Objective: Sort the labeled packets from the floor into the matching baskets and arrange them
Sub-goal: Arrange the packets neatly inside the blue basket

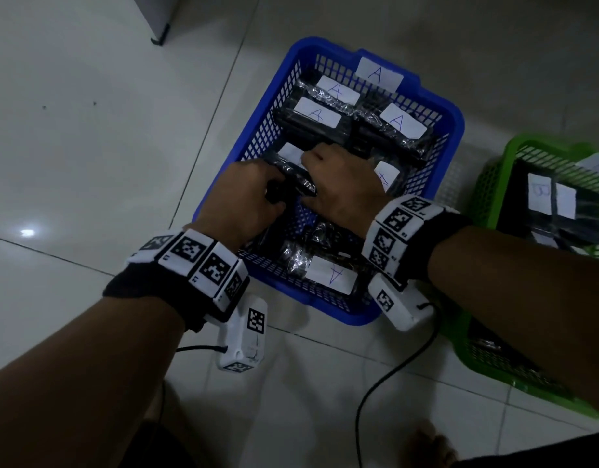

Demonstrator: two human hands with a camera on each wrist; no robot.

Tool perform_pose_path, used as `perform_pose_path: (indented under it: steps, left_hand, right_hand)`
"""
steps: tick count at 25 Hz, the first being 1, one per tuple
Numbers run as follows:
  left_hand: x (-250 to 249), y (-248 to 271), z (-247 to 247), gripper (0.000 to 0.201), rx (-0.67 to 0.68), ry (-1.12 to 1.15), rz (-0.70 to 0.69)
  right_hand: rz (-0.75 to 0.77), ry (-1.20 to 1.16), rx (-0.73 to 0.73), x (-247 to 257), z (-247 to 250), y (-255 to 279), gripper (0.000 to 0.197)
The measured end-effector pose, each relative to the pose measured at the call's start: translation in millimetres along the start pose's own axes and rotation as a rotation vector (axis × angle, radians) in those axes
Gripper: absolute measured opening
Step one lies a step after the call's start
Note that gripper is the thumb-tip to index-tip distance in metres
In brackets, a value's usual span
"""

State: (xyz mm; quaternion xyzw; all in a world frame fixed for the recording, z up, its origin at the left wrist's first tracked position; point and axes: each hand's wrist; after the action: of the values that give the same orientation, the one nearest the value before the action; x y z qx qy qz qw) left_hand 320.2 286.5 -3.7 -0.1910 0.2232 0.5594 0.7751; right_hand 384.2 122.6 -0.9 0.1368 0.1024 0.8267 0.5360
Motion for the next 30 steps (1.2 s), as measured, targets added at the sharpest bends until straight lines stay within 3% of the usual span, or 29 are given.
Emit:
perform_pose_path:
  steps: [3,7,11,14,18,21,24,27,30]
  left_hand:
    - [-1,1,0,0.028,0.003,-0.005,-0.012]
    - [0,1,0,0.025,0.007,-0.007,-0.003]
    - [1,3,0,0.028,-0.002,0.009,-0.006]
    - [1,3,0,0.031,-0.004,0.002,-0.024]
    - [-9,-2,-1,0.032,-0.045,0.02,-0.035]
    - [-28,-12,-6,0.028,-0.049,0.036,-0.101]
    - [-38,-22,-13,0.027,-0.09,0.0,-0.114]
    - [-35,-37,-13,0.035,-0.216,-0.103,-0.082]
    - [-27,-54,-8,0.039,-0.217,-0.135,-0.068]
  right_hand:
    - [0.014,0.159,0.04,8,4,-5,0.06]
    - [0.014,0.181,0.059,14,4,-14,0.058]
    - [0.044,0.117,0.064,6,2,-14,0.055]
    - [0.073,-0.117,0.003,-3,13,-2,0.042]
    - [-0.069,-0.402,-0.229,-41,33,17,0.017]
    - [-0.203,-0.409,-0.223,-73,40,29,0.02]
    - [-0.245,-0.326,-0.353,-90,34,32,0.026]
    - [-0.304,-0.307,-0.259,-98,24,24,0.04]
    - [-0.32,-0.351,-0.211,-99,21,17,0.036]
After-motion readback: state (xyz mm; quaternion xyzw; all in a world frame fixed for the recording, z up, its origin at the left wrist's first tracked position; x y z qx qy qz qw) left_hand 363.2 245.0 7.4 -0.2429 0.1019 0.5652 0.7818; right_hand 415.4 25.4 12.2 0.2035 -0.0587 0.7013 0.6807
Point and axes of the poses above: each hand's wrist, its own y-axis away from the middle knuckle, its own z-axis out of the back of the hand, x = y × z, and after that the axes turned 15 degrees about -z, right-handed
